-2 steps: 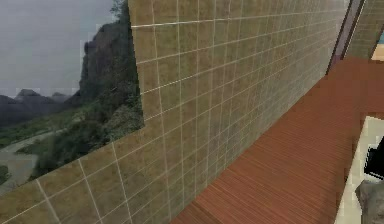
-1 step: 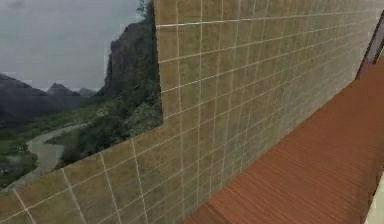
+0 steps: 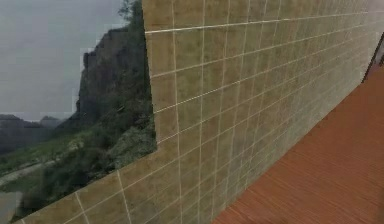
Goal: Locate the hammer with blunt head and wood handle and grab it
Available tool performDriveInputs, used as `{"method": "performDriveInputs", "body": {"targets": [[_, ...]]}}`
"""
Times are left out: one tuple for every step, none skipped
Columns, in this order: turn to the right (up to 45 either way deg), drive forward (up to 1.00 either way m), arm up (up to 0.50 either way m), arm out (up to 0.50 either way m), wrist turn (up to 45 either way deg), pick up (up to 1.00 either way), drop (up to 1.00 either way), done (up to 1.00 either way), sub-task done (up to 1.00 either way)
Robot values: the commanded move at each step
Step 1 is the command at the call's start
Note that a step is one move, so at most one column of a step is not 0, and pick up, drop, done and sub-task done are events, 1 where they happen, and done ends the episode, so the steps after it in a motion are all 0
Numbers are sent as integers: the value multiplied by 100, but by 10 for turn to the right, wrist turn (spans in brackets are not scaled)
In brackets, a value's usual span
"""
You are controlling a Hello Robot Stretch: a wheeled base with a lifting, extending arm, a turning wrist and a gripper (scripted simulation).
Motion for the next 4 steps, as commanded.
{"method": "performDriveInputs", "body": {"targets": [[450,0,0,0,0,0,0,0,0],[0,100,0,0,0,0,0,0,0],[0,100,0,0,0,0,0,0,0],[0,100,0,0,0,0,0,0,0]]}}
